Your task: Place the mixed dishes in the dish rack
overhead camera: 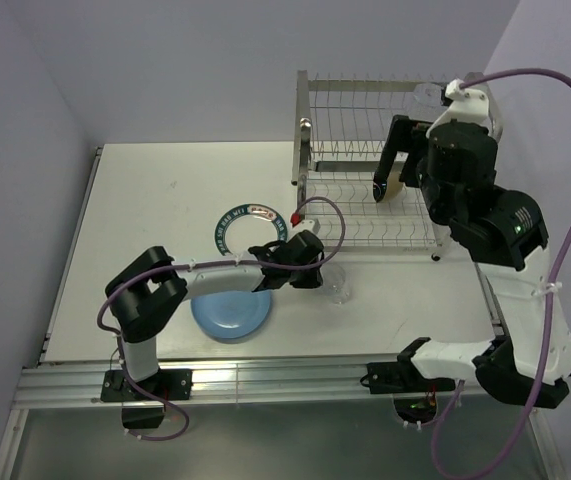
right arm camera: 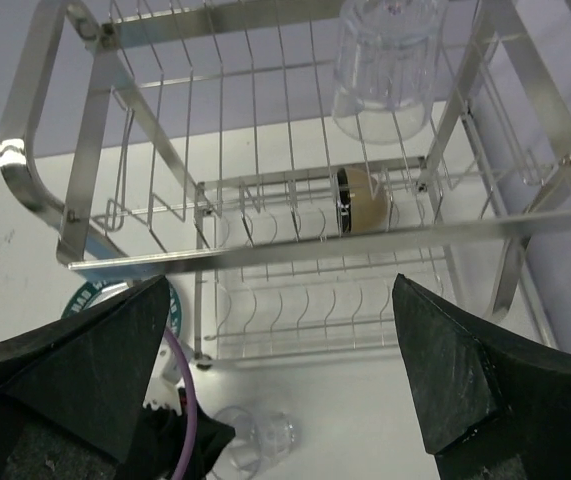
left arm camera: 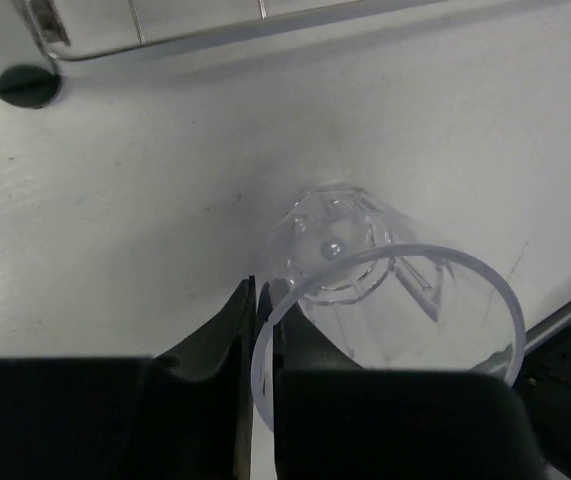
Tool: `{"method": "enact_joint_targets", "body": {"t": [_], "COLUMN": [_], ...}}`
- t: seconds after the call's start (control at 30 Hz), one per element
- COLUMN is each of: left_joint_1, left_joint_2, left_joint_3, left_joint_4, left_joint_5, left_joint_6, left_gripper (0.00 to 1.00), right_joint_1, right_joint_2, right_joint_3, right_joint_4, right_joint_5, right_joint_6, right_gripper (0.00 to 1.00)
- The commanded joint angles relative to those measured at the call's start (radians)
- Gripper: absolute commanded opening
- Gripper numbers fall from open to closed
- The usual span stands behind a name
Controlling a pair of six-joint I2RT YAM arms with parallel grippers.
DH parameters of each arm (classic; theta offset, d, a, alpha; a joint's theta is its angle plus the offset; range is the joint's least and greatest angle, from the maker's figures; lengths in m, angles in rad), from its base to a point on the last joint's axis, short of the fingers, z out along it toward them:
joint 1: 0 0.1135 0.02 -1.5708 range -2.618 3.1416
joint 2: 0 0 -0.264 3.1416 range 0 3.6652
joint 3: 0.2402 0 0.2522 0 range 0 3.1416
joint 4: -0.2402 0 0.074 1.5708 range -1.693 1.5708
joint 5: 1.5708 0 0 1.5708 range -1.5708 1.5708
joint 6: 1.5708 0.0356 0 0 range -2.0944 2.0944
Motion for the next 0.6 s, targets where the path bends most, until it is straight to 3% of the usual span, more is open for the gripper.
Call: {"method": "enact_joint_targets", "body": {"t": [0.0,0.03,0.2,0.4,0.57], "left_joint_1": [-0.009,-0.009,-0.009,-0.009,-0.007], "left_joint_2": [-0.023,-0.049,-0.23,-0.596,-0.784], "left_joint_3": [-0.018,-0.039,-0.129,-0.321,-0.305], "left_joint_4": [0.017,0.019,0.025,0.291,0.41], "left_joint_5": [-0.02,-0.02,0.006,0.231,0.343], "left_joint_6": [0.003,0.0,-0.024,-0.014,0.011], "left_gripper": [0.07,0.0,0.0,0.0,0.0], "right_joint_1": [0.027,0.028,0.028,0.028,0.028], "right_joint_2": [-0.089,-0.111,-0.264,-0.482,-0.591], "right_joint_3": [-0.071,-0.098,-0.345,-0.589,-0.7], "right_joint_4": [-0.022,-0.025,0.024,0.153,0.323], "right_joint_5": [0.038,0.021,-0.189,-0.491,-0.724], "right_joint_6": [0.079,0.11,0.185,0.294,0.372], "right_gripper": [1.0,1.0,1.0,1.0,1.0]}}
